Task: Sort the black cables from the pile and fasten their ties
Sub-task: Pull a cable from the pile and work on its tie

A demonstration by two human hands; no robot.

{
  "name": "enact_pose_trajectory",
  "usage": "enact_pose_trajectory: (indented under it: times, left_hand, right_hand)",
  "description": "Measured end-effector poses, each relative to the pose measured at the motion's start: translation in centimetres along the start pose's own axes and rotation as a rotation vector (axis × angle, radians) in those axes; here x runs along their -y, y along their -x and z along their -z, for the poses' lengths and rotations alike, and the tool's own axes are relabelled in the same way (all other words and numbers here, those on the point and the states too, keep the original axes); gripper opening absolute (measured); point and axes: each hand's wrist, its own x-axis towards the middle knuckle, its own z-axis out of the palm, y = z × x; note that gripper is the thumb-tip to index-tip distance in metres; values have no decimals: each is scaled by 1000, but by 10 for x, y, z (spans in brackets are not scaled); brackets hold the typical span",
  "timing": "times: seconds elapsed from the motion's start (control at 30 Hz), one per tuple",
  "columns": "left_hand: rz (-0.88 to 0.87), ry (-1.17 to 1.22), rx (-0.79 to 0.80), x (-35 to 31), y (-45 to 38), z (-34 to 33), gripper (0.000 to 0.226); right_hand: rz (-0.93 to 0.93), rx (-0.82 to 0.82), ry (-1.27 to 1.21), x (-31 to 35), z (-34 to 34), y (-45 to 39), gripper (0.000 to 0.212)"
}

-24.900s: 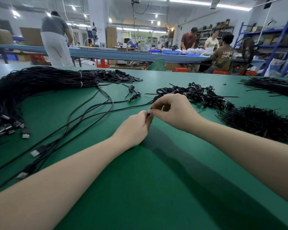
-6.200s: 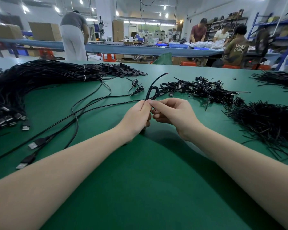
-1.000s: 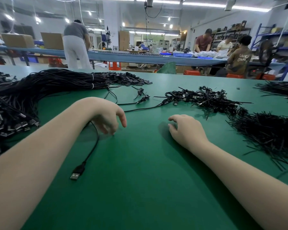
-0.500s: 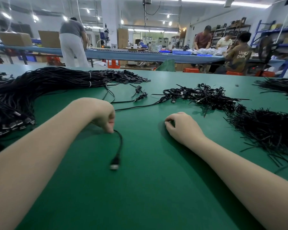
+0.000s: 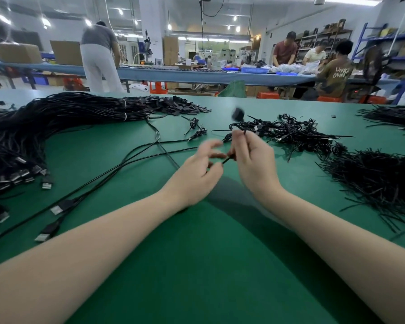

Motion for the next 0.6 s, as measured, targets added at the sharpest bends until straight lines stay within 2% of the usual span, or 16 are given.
enact_pose_trajectory:
  times: [0.07, 0.17, 0.23, 0.3, 0.4, 0.47, 0.53, 0.6]
  left_hand:
    - [2, 145, -50, -10, -2, -1, 44]
    - [-90, 114, -76, -20, -4, -2, 37]
    - [-70, 163, -125, -25, -4, 2, 30]
    - [-51, 235, -125, -32, -7, 11, 33]
    - [-43, 339, -145, -50, -17, 31, 43]
    - [21, 526, -221, -67, -26, 48, 47]
    - [101, 681, -277, -85, -40, 66, 49]
    - [159, 830, -293, -105, -54, 82, 49]
  right_hand:
    - [-24, 8, 35, 1, 1, 1, 46]
    - [-24, 210, 97, 2, -4, 10, 42]
    - [32, 302, 182, 7, -6, 13, 39]
    - [81, 380, 250, 16, -4, 12, 37]
    - [72, 418, 90, 35, 5, 5, 40]
    - [74, 395, -3, 51, 13, -6, 44]
    - [-26, 449, -221, 65, 19, -24, 47]
    - [-197, 604, -486, 71, 24, -44, 50]
